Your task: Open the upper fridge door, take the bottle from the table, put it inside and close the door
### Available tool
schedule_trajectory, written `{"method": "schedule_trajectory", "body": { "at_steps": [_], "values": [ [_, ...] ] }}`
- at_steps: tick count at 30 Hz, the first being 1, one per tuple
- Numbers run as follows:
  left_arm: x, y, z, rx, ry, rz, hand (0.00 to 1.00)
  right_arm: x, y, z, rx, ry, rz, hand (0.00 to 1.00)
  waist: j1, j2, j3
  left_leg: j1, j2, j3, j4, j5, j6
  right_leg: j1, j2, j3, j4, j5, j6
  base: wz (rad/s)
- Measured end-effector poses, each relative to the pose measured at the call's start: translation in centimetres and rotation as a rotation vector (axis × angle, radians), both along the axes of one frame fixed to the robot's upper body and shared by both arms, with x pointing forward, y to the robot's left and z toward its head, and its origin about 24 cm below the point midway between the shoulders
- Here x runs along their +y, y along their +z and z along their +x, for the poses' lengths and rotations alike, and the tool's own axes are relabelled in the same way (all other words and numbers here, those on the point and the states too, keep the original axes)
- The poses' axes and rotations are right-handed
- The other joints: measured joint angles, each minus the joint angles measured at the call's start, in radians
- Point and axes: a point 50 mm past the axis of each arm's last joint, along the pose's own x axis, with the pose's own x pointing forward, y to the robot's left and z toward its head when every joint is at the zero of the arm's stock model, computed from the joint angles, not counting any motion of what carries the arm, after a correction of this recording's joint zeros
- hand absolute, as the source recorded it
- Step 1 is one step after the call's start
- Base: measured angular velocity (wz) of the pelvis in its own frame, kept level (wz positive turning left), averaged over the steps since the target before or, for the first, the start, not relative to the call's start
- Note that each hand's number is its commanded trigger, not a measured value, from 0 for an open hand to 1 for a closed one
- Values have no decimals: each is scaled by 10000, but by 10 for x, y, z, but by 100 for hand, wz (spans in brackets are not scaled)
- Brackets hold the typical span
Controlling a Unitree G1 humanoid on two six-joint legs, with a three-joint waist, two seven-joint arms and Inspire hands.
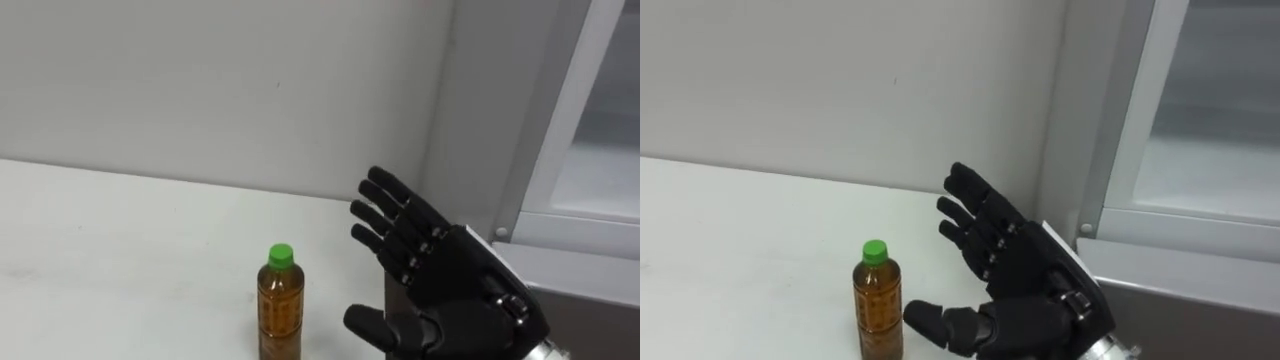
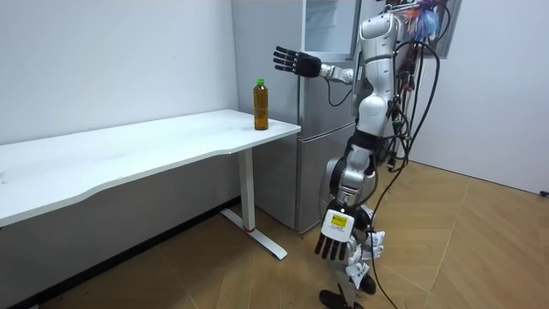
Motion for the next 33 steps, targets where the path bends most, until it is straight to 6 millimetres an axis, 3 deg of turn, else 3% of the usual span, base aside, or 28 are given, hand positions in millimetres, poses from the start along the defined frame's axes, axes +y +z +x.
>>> {"method": "schedule_trajectory", "body": {
  "at_steps": [14, 16, 27, 33],
  "values": [
    [-14, -4, 10, -115, -536, -156, 0, 2, -24, 16, 1256, -2803, -540, 0, 501, 232, 38, -473, 5, -71, 300, 8, 27, -173, -59, -347, 17, 1, -2, 11],
    [-14, -4, 9, -60, -720, -169, 0, 1, -28, 20, 1483, -3181, -704, 0, 512, 239, 21, -516, -34, -325, 311, 18, 43, -142, -64, -421, 13, 1, -3, 16],
    [-15, -3, 7, -121, -797, -267, 0, -1, -52, 27, 2175, -4939, -2161, 0, 563, 181, 50, -436, -182, -591, 303, 29, 60, 69, -75, -368, -46, -27, 26, 7],
    [-15, -3, 6, -103, -851, -269, 0, -2, -78, 29, 2880, -5779, -3261, 0, 585, 55, 63, -444, -199, -664, 311, 35, 71, 4, -87, -417, -146, -28, 29, 1]
  ]
}}
